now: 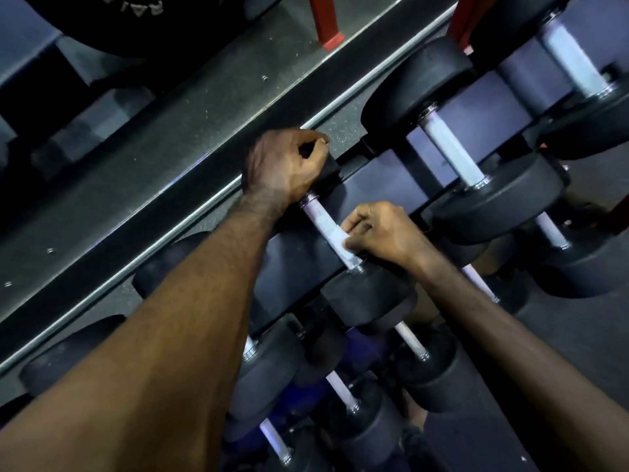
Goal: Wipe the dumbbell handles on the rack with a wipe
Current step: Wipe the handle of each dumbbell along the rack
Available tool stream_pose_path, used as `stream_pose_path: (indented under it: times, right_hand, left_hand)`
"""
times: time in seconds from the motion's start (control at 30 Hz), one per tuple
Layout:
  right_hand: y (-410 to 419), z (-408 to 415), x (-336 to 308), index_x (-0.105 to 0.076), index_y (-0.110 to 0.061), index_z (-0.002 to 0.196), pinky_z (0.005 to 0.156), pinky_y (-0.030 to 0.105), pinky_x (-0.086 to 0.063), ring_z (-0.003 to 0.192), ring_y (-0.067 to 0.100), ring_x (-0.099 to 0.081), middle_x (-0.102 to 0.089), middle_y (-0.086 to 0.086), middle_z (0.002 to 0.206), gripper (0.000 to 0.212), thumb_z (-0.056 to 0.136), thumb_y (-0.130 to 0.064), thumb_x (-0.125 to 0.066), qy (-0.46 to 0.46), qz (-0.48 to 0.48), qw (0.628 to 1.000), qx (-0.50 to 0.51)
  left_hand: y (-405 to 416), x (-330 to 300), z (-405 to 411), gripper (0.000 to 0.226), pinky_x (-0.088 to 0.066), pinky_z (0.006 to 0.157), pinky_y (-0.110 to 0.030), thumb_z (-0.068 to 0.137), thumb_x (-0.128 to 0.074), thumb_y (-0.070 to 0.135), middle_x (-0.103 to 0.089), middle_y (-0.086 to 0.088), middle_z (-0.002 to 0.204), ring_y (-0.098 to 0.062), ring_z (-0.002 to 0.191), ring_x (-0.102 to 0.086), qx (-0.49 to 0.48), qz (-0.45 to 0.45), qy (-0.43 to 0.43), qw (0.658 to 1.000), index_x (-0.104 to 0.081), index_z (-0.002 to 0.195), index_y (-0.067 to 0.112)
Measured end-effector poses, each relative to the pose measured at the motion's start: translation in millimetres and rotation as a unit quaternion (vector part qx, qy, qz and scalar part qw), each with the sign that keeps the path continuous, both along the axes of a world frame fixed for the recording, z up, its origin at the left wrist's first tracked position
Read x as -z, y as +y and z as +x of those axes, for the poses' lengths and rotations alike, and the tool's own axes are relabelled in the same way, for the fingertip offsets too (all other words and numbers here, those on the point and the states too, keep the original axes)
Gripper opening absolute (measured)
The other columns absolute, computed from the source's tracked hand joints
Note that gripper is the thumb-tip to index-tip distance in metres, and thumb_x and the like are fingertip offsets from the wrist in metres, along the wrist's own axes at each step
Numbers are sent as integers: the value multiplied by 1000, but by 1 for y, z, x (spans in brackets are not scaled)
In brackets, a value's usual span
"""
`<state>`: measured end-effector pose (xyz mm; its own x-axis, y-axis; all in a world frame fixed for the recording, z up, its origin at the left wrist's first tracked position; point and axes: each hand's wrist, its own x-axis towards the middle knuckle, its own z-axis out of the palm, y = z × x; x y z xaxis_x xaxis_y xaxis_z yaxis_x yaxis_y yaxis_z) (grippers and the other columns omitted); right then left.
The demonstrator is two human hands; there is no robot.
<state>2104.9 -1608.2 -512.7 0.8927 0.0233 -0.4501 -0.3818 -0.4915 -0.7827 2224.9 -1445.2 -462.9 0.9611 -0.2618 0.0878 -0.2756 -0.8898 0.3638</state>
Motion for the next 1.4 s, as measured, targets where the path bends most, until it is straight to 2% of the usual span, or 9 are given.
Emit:
stream_pose_path:
  times: [0.1,0.27,0.37,0.53,0.9,1.03,1.13,1.2,1.4]
  right_hand:
    - [15,26,3,-77,-15,88,78,35,-62,72,14,-75,-78,2,75,15,76,-11,-83,1,101,993,55]
    - [-3,4,13,-81,-15,86,70,24,-53,65,4,-66,-78,2,75,8,80,-16,-86,25,46,999,-4]
    - [-6,6,14,-82,-12,85,72,30,-52,67,10,-65,-78,9,78,6,80,-14,-86,60,99,993,12]
    - [14,21,16,-78,-9,90,71,37,-46,70,18,-59,-74,17,80,32,76,-38,-81,42,147,987,44]
    - [34,31,17,-66,-7,94,61,31,-48,67,22,-66,-75,17,80,40,70,-19,-95,120,143,982,-3]
    - [32,29,23,-64,-6,91,72,44,-59,64,25,-68,-71,17,73,35,71,-6,-93,152,161,975,-29]
    - [37,40,17,-61,-8,97,49,25,-54,55,17,-67,-71,13,75,35,76,-5,-88,122,149,981,1]
    - [35,36,19,-62,-8,97,45,21,-48,52,16,-66,-71,13,74,33,76,-5,-88,124,137,983,-9]
    - [29,35,27,-68,-2,91,75,54,-61,65,29,-69,-73,18,73,30,73,-6,-91,157,132,976,-73]
  left_hand:
    - [-1,0,1,44,-50,76,-30,89,-48,60,-80,0,95,-26,87,-72,-20,7,12,1000,-79,117,48]
    - [-1,-2,-1,43,-52,80,-32,89,-48,60,-80,1,98,-27,92,-72,-31,7,28,999,-79,117,48]
    - [-2,-1,0,45,-52,81,-30,88,-46,62,-81,4,102,-25,96,-73,-34,5,28,999,-79,116,48]
    - [-2,-1,0,42,-49,77,-28,90,-49,60,-81,4,99,-23,92,-73,-39,9,25,999,-79,116,48]
    - [-2,-2,-2,41,-50,81,-30,91,-50,61,-80,0,99,-27,96,-72,-47,17,19,999,-79,117,49]
    - [-4,-5,-4,34,-50,84,-30,96,-56,57,-80,1,106,-26,102,-72,-46,26,15,999,-79,119,48]
    - [-4,-6,-5,34,-51,86,-30,96,-55,58,-80,5,114,-24,107,-72,-51,25,14,998,-78,119,48]
    - [-4,-6,-6,35,-53,88,-32,95,-55,58,-80,6,115,-25,108,-72,-52,22,12,998,-78,119,48]
    - [-5,-6,-5,35,-50,86,-30,95,-57,58,-79,5,116,-25,110,-71,-56,21,13,998,-79,119,46]
